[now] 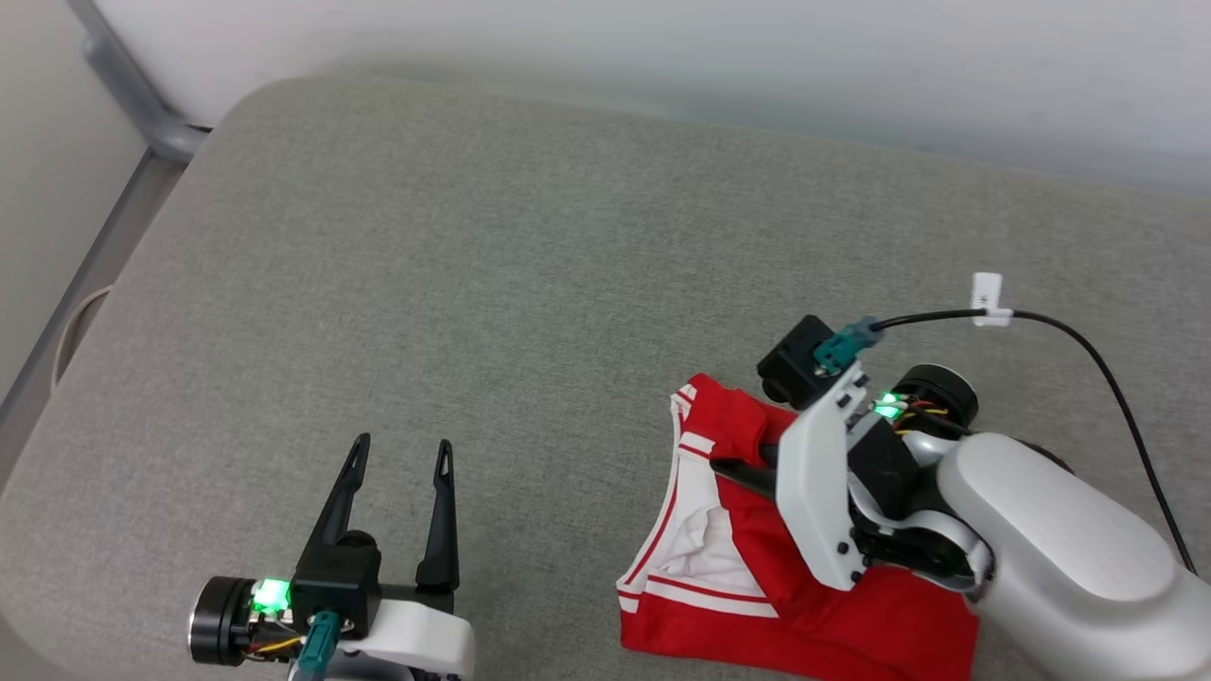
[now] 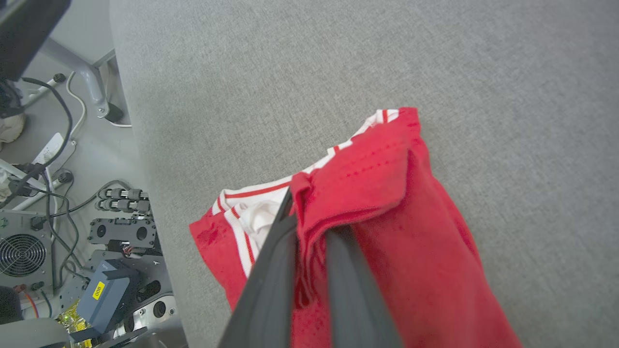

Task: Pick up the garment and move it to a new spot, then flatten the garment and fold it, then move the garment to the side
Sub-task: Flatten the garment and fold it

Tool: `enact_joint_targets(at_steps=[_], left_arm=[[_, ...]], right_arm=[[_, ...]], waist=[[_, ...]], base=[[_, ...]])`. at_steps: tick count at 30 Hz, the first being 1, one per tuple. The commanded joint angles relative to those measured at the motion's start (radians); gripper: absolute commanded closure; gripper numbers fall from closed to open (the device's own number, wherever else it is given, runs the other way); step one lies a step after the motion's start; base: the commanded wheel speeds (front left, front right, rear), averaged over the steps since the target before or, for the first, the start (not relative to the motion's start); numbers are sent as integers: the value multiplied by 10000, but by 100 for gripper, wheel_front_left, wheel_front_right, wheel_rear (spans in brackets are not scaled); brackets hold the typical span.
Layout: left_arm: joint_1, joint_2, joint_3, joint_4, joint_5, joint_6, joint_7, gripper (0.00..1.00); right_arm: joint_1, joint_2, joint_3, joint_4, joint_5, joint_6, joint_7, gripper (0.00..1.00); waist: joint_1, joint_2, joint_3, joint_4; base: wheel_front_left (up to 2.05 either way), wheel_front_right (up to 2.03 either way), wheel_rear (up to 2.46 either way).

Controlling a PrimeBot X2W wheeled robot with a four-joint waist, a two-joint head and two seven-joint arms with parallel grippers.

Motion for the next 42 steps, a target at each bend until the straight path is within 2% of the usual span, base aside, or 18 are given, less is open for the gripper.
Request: enact_joint_targets(at_steps=[1, 8, 13, 14, 15, 16, 17, 20, 21, 24, 30, 35, 42], left_arm=[[-148, -19, -18, 5, -1, -6, -20, 0], [-284, -107, -76, 32, -19, 54, -20, 0], [-309, -139, -73, 92, -26, 81, -20, 0], [-302, -143, -57, 112, -27, 89, -20, 0], [-289, -134, -48, 128, -22, 73, -20, 0], [-289, -134, -48, 128, -22, 73, -20, 0], [-269, -114, -41, 150, -11, 55, -20, 0], [-132, -36, 22, 190, 4, 42, -20, 0], [8, 46, 71, 197, 11, 31, -20, 0], [175, 111, 107, 184, 9, 17, -20, 0], [487, 222, 185, 84, 15, 6, -20, 0], [681, 272, 283, 41, 1, 59, -20, 0], [955, 297, 353, 27, -18, 108, -20, 0]], right_arm=[[-330, 132, 266, 364, -94, -9, -123, 100], [-875, 616, 1635, 2469, -273, -9, -255, 100], [-876, 871, 2152, 3338, 73, -9, -795, 100], [-912, 893, 2187, 3388, 172, -11, -949, 94], [-958, 874, 2227, 3345, 238, -11, -1116, 38], [-958, 874, 2227, 3345, 238, -11, -1116, 38], [-999, 815, 2228, 3246, 354, -11, -1330, 0], [-1056, 478, 2189, 2807, 578, -9, -2041, 0], [-878, 12, 2149, 2207, 702, -9, -2745, 0], [-597, -541, 1849, 1705, 720, -9, -3497, 0], [231, -1281, 519, 1419, -38, -9, -5218, 0], [1220, -1300, -1083, 1581, -1134, -9, -6456, 0], [3006, -464, -4097, 1559, -3308, -9, -8101, 0]], waist=[[-1, 0, 113, 147], [-1, 0, 291, 355], [-1, 0, 314, 303], [-1, 0, 284, 262], [-1, 0, 239, 225], [-1, 0, 239, 225], [-1, 0, 180, 187], [-1, 0, -33, 42], [-1, 0, -281, -157], [-1, 0, -561, -391], [-1, 0, -965, -929], [-1, 0, -1181, -1376], [-1, 0, -1449, -1827]], base=[[0, 0, 0], [0, 0, 0], [0, 0, 0], [0, 0, 0], [0, 0, 0], [0, 0, 0], [0, 0, 0], [0, 0, 0], [0, 0, 0], [0, 0, 0], [0, 0, 0], [0, 0, 0], [0, 0, 0]])
